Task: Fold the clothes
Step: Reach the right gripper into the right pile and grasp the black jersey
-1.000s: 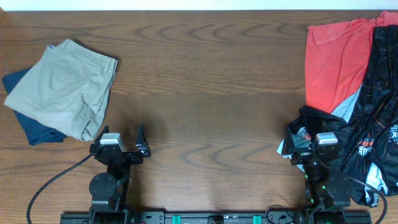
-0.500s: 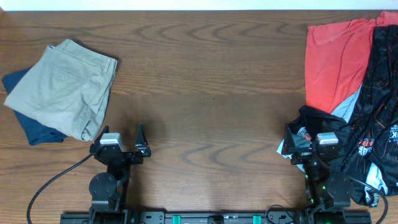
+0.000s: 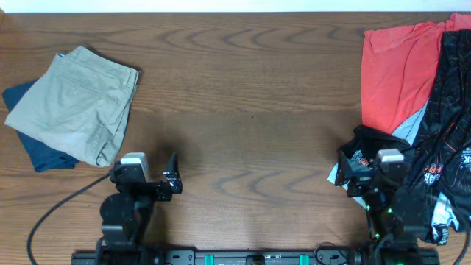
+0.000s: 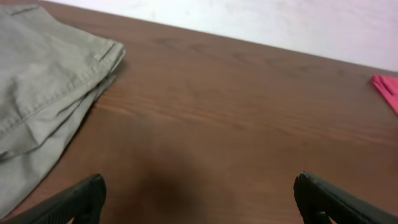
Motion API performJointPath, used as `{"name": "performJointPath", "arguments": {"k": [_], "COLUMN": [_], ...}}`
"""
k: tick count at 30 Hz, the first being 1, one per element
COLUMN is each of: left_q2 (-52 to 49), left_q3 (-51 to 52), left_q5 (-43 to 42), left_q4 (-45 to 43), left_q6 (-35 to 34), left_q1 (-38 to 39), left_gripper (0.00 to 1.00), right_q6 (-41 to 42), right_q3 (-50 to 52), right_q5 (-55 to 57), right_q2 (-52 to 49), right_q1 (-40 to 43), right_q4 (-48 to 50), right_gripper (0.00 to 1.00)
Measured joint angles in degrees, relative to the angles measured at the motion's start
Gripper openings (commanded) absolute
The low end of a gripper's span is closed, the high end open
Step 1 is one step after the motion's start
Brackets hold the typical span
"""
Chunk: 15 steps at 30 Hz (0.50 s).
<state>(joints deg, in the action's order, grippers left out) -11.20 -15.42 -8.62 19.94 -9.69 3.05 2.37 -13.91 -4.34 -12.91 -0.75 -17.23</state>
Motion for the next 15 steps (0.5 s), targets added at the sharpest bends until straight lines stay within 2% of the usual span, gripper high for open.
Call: {"name": "performJointPath", "arguments": {"k": [6,11,15], "left_q2": [-11.0,-20.6,-25.7], "left_q3": [-12.4,-21.9,-26.1], "left_q5": [-0.5,-0.7,-0.7], "left_q4": [9.8,18.3,21.5], "left_q6": [-0.8,-0.8,-0.8], "left_q1": [0.0,0.0,0.0], "left_gripper": [0.98,0.98,0.98], "right_q6": [0.0,-0.3,-0.3], "right_q3": [-12.9,-23.7,-29.6], "right_q5": [1.2,1.9,2.0], "right_q2": [-17.2,-33.9,-45.2], "right_q1": [0.0,0.0,0.0], "right_q4": [-6.9,-16.5,-22.4], "right_gripper": [0.99,0.99,0.99]}}
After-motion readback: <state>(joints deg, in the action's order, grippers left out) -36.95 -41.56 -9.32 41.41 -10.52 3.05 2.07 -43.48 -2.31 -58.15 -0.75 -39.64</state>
